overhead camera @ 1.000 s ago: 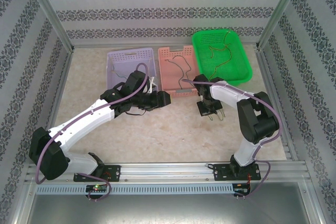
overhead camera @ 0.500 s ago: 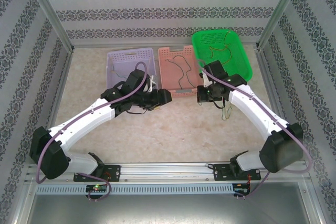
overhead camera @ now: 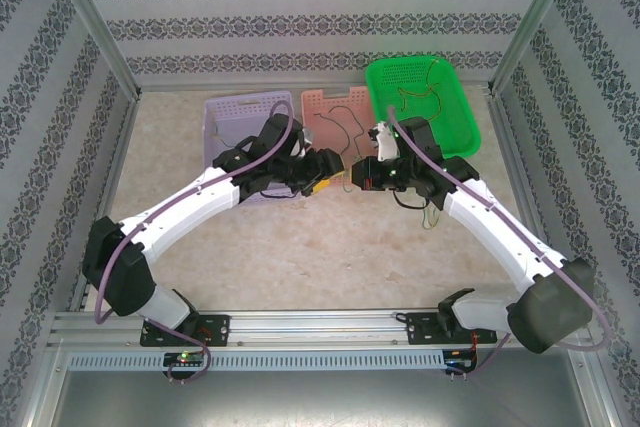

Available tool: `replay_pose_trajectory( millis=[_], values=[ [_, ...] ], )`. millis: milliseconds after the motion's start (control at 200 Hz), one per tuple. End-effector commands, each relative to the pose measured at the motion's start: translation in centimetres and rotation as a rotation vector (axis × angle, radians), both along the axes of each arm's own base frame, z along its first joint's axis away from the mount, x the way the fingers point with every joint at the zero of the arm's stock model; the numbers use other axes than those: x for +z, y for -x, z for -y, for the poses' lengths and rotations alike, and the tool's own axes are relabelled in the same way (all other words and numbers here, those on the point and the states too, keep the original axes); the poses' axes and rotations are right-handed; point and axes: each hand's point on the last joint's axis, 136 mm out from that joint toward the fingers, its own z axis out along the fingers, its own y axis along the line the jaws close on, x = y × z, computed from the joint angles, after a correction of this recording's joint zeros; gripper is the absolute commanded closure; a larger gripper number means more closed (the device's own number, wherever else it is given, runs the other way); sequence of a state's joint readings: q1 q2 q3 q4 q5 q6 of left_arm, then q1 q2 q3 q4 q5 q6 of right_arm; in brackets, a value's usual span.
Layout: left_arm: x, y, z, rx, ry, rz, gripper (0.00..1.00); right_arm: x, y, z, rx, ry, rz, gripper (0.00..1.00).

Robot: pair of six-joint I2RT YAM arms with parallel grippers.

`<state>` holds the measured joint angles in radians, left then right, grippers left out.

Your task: Untangle the cables

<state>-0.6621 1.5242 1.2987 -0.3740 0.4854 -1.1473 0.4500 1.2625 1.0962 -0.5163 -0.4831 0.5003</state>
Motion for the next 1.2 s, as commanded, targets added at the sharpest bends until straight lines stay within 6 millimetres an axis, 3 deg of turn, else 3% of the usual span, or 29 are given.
replay_pose_trajectory(
  millis=[0, 465, 769, 1194],
  values=[
    [0.6, -0.4, 0.7, 0.013, 0.011, 0.010, 0.45, 1.0, 1.0, -1.0, 0.033, -0.057, 0.006, 1.00],
    [-1.7, 0.3, 1.8, -0.050, -0.045, -0.034, 0.47, 1.7, 1.3, -1.3, 0.024, -0.081, 0.010, 1.00],
    [-3.3, 1.0, 1.6, -0.081, -0.137, -0.061, 0.72, 2.4, 0.9, -1.0, -0.011, -0.086, 0.035, 1.00],
    [-3.8, 0.9, 1.2, -0.049, -0.175, -0.071, 0.79, 3.3, 0.0, -1.0, -0.042, -0.119, 0.048, 1.00]
  ],
)
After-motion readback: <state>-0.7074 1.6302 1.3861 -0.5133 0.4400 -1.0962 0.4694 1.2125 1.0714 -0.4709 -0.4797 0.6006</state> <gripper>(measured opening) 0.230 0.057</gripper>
